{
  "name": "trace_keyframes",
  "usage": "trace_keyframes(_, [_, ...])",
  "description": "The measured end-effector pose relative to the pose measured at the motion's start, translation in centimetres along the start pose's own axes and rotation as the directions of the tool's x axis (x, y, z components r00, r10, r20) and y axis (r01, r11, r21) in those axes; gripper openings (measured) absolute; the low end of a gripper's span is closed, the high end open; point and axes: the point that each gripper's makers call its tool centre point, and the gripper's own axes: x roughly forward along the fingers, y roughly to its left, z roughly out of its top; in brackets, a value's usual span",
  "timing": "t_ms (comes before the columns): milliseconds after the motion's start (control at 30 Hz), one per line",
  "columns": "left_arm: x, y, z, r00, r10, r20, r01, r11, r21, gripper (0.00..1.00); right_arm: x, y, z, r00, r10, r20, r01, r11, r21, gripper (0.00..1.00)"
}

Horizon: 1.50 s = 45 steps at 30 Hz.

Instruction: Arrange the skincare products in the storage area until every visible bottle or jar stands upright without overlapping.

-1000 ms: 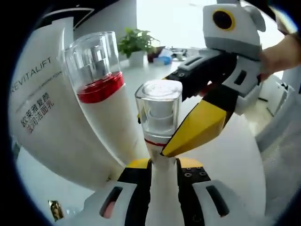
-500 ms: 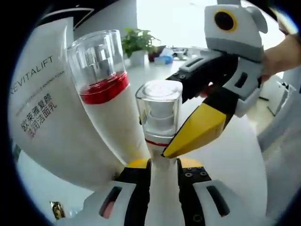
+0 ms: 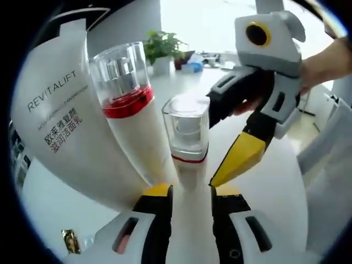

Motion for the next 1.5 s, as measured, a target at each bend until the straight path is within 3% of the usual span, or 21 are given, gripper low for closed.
trace_keyframes(700, [-3.8,-2.7,-2.9,0.998,0.023,-0.050,-0.028,0.995,-0.100,0.48,-2.4,3.2,-1.2,0.999,-0.005,-0.044,0.008,0.998,0.069,0.59])
trace_keyframes(900, [-5.4,-2.6,-3.5,0.996,0.070,-0.053,-0.078,0.984,-0.160,0.60,-3.2,4.4,-1.2,0.999,-0.002,-0.044,0.005,0.997,0.079,0.65])
trace_keyframes(1500, [-9.8,-4.0,-5.7,0.986,0.151,-0.067,-0.163,0.952,-0.260,0.75,-4.2,7.3,-0.9,0.999,-0.005,-0.048,0.011,0.993,0.117,0.83])
